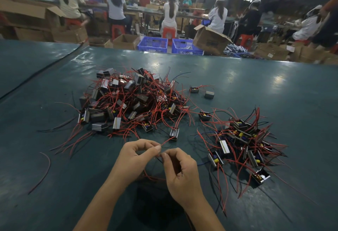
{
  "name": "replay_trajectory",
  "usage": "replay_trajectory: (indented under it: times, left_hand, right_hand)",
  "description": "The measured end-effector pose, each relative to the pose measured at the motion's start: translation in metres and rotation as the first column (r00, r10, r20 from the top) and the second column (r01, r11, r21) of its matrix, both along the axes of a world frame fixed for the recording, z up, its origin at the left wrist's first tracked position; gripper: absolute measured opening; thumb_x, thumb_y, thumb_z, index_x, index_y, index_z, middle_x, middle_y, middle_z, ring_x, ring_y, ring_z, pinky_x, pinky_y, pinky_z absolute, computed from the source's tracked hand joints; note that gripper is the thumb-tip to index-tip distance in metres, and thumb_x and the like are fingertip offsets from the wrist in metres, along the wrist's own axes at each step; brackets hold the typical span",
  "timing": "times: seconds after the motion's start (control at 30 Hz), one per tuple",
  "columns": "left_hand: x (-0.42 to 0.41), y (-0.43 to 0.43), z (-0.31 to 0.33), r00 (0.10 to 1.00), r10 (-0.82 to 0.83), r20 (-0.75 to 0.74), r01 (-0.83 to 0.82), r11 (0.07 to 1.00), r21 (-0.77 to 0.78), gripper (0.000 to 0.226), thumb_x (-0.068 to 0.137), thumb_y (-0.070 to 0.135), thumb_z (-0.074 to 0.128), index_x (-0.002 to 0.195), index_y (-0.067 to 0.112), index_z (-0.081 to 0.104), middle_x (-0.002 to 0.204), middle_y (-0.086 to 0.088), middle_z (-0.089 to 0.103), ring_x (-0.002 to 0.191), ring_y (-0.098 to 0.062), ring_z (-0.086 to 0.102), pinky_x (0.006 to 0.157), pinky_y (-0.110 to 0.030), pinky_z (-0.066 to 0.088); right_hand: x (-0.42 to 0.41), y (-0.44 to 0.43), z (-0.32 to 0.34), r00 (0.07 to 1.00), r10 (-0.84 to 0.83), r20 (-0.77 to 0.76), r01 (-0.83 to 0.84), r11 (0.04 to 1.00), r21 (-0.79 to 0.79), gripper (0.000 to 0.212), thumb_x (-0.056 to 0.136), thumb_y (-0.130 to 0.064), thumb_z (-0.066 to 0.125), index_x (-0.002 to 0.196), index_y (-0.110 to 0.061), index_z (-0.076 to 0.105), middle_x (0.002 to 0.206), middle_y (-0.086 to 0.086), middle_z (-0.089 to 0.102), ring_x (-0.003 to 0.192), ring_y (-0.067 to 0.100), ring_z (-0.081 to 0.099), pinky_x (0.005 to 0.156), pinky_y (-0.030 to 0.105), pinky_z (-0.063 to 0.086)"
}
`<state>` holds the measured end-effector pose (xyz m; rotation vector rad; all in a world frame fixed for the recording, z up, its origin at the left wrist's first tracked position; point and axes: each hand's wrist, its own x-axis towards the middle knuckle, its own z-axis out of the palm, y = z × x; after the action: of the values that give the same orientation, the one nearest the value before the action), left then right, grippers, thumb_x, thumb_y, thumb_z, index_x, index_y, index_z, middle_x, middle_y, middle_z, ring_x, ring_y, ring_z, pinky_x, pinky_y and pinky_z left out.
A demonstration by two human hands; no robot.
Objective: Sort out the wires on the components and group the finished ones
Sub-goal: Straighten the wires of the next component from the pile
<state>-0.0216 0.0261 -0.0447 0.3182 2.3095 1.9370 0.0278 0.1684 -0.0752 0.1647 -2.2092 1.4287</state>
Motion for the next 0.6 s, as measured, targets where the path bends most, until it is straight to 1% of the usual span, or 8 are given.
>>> replay_trajectory:
  times: [0.1,0.23,0.33,0.4,0.47,0.5,0.53,0.6]
  left_hand:
    - [0.0005,0.0004,0.001,0.999,0.05,-0.02,-0.049,0.999,0.015,0.022,0.085,0.017,0.072,0.064,0.02,0.074,0.092,0.005,0.074,0.091,-0.01,0.069,0.091,-0.039,0.052]
    - [0.0018,0.0012,0.0039,0.996,0.041,-0.076,-0.039,0.999,0.031,0.024,0.085,0.015,0.071,0.064,0.025,0.074,0.092,0.005,0.074,0.089,-0.01,0.069,0.087,-0.033,0.052]
    - [0.0017,0.0001,0.005,0.999,-0.027,-0.038,0.03,0.996,0.081,0.02,0.085,0.015,0.069,0.068,0.022,0.075,0.094,0.002,0.075,0.088,-0.007,0.069,0.08,-0.022,0.05]
    - [0.0026,-0.0006,0.0063,0.994,-0.105,-0.015,0.106,0.985,0.139,0.011,0.082,0.023,0.067,0.077,0.019,0.077,0.094,-0.001,0.076,0.086,-0.006,0.069,0.075,-0.016,0.05]
    - [0.0031,-0.0014,0.005,0.987,-0.146,-0.063,0.153,0.979,0.134,0.017,0.08,0.028,0.065,0.085,0.016,0.077,0.092,-0.003,0.075,0.085,-0.007,0.069,0.076,-0.016,0.051]
    - [0.003,-0.0012,0.0035,0.983,-0.148,-0.106,0.159,0.982,0.102,0.018,0.081,0.028,0.065,0.087,0.017,0.076,0.093,-0.002,0.075,0.086,-0.009,0.069,0.077,-0.019,0.051]
    - [0.0032,-0.0006,0.0023,0.977,-0.139,-0.165,0.149,0.987,0.054,0.017,0.083,0.029,0.065,0.089,0.018,0.076,0.094,0.0,0.075,0.086,-0.009,0.068,0.078,-0.021,0.052]
    - [0.0033,0.0004,-0.0011,0.934,-0.11,-0.341,0.092,0.993,-0.069,0.009,0.088,0.026,0.069,0.092,0.023,0.075,0.096,0.009,0.073,0.091,-0.011,0.068,0.077,-0.027,0.052]
  right_hand:
    - [-0.0012,-0.0003,0.0016,1.0,0.005,0.0,-0.005,1.0,-0.02,0.015,0.093,-0.045,0.053,0.087,-0.035,0.063,0.079,-0.012,0.067,0.075,0.015,0.063,0.069,0.04,0.052]
    - [-0.0012,-0.0022,0.0074,1.0,0.025,-0.016,-0.027,0.993,-0.112,0.013,0.093,-0.044,0.052,0.084,-0.037,0.06,0.075,-0.008,0.065,0.061,0.016,0.059,0.057,0.039,0.049]
    - [-0.0004,-0.0028,0.0081,0.999,0.046,0.008,-0.044,0.989,-0.142,0.015,0.096,-0.038,0.052,0.084,-0.034,0.06,0.07,-0.014,0.062,0.055,0.007,0.051,0.05,0.027,0.043]
    - [-0.0004,-0.001,0.0071,0.997,0.07,0.031,-0.063,0.984,-0.169,0.016,0.098,-0.03,0.052,0.087,-0.026,0.062,0.07,-0.018,0.061,0.058,0.001,0.05,0.053,0.018,0.041]
    - [-0.0004,0.0008,0.0075,0.995,0.09,0.048,-0.078,0.976,-0.205,0.018,0.099,-0.027,0.051,0.087,-0.02,0.062,0.071,-0.019,0.06,0.062,-0.001,0.052,0.058,0.014,0.041]
    - [-0.0005,0.0015,0.008,0.994,0.092,0.051,-0.079,0.972,-0.22,0.019,0.099,-0.028,0.05,0.087,-0.018,0.061,0.072,-0.019,0.061,0.064,-0.001,0.053,0.06,0.012,0.042]
    - [-0.0004,0.0024,0.0085,0.995,0.089,0.055,-0.074,0.97,-0.23,0.02,0.098,-0.029,0.049,0.086,-0.017,0.061,0.072,-0.019,0.061,0.065,-0.001,0.054,0.061,0.012,0.042]
    - [-0.0006,0.0035,0.0092,0.996,0.073,0.059,-0.057,0.968,-0.243,0.022,0.096,-0.031,0.048,0.085,-0.017,0.06,0.07,-0.017,0.059,0.063,-0.001,0.052,0.06,0.014,0.041]
